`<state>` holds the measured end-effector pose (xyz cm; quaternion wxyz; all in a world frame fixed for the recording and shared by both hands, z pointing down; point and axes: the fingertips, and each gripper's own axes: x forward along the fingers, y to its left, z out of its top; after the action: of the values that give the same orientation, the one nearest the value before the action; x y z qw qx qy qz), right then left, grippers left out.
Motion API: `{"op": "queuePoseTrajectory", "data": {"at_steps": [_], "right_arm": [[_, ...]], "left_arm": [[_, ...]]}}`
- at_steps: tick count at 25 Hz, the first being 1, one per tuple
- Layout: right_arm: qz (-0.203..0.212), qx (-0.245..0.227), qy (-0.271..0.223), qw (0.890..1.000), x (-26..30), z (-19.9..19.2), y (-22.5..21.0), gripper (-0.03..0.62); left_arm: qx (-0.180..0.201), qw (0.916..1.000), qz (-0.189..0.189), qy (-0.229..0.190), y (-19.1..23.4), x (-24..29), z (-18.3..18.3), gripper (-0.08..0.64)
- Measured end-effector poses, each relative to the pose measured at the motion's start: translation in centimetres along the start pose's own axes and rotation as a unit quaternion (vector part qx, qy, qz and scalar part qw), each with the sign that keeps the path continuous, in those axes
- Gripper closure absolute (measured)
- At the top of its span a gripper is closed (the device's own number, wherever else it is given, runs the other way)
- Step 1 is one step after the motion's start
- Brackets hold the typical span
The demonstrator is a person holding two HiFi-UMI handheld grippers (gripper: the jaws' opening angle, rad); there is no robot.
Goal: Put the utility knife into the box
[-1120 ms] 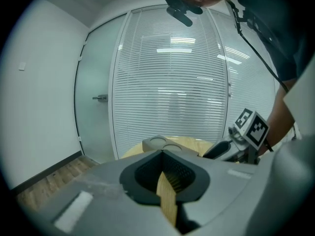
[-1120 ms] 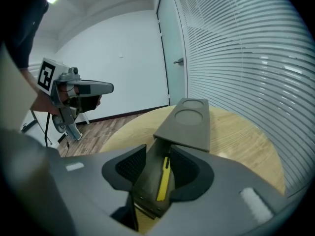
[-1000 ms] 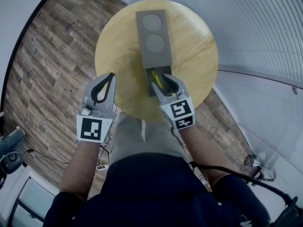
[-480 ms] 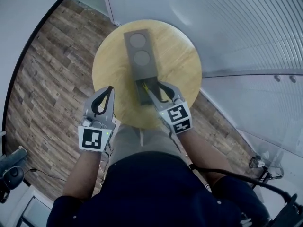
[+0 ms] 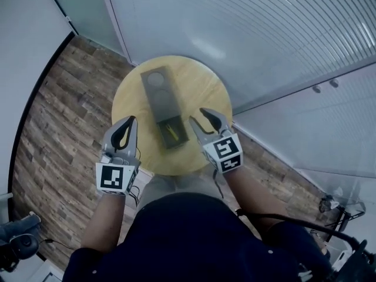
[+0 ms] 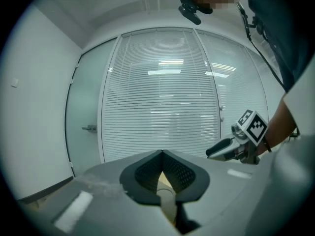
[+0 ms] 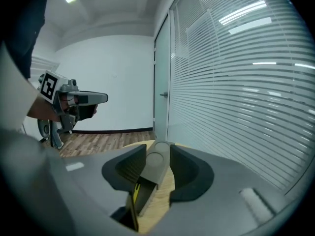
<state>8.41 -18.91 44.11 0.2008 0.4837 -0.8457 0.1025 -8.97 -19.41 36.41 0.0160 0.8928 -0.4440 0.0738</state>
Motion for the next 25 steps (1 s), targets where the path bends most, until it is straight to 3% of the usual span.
{"op": "queuePoseTrajectory", "data": {"at_steps": [8,12,14,19,25], "right_arm": [[-0.004,0.003,-0.051,0.999,-4.4,3.4,-0.3,0.433],[-0.009,0.009,-0.103,0.995,-7.7,5.8,-1.0,0.436],[-0.017,0.008,-0.142,0.990,-9.4,7.2,-1.7,0.477],[-0.051,-0.002,-0.188,0.981,-11.9,8.3,-3.3,0.558],[-0.047,0.015,-0.212,0.976,-12.4,8.5,-3.8,0.583]], "left_arm": [[0.023,0.9997,-0.005,-0.007,-0.8,-0.1,3.4,0.557],[-0.033,0.9991,0.000,-0.027,-1.4,-0.6,5.7,0.557],[-0.056,0.9981,-0.002,-0.023,-2.2,-0.5,5.6,0.557],[-0.027,0.9992,-0.019,-0.023,-4.6,-0.4,6.3,0.557],[0.001,0.9993,-0.021,-0.030,-5.0,-0.3,8.1,0.557]]}}
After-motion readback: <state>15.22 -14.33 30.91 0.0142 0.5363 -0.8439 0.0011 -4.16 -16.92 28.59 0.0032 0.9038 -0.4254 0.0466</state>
